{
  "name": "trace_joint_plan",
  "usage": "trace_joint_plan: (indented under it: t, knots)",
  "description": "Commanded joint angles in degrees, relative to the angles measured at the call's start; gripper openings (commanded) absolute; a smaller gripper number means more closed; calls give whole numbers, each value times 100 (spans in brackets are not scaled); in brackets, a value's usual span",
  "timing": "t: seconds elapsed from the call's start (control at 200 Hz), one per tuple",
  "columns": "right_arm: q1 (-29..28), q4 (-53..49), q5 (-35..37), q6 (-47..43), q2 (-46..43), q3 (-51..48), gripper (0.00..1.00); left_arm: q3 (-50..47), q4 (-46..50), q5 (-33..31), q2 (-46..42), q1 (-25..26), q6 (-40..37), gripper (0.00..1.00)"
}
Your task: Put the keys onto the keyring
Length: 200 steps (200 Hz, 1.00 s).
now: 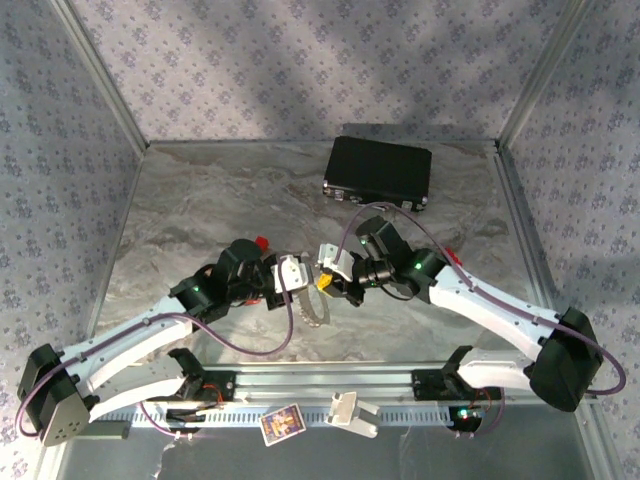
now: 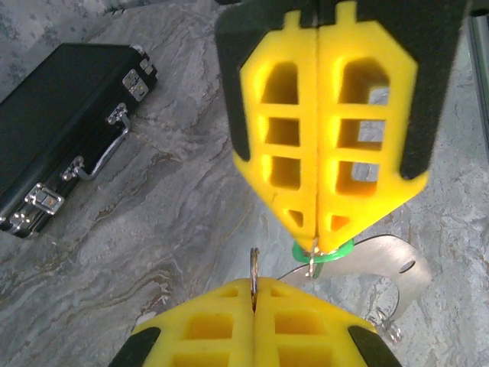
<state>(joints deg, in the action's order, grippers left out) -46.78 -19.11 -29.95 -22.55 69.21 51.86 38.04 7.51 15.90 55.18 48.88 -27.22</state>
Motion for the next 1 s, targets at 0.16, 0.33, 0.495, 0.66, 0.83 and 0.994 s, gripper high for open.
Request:
trace_joint_plan:
  t: [0.16, 0.33, 0.495, 0.66, 0.83, 0.994]
  knots:
    - [-42, 332, 229, 254, -10, -72, 0, -17, -267, 264, -135, 53, -266, 0]
    - [-50, 498, 424, 320, -68, -155, 0, -16, -265, 230, -131, 58, -222, 0]
    - [-8, 696, 512, 457, -103, -254, 0, -25, -276, 179, -136, 53, -222, 0]
    - [8, 715, 260, 393, -201, -322, 0, -42, -286, 29, -109, 53, -188, 0]
    - [7, 427, -36, 119, -250, -306, 0, -28, -346, -189, -45, 58, -80, 0]
    - [11, 660, 292, 270, -244, -343, 0, -38, -346, -216, -51, 52, -97, 0]
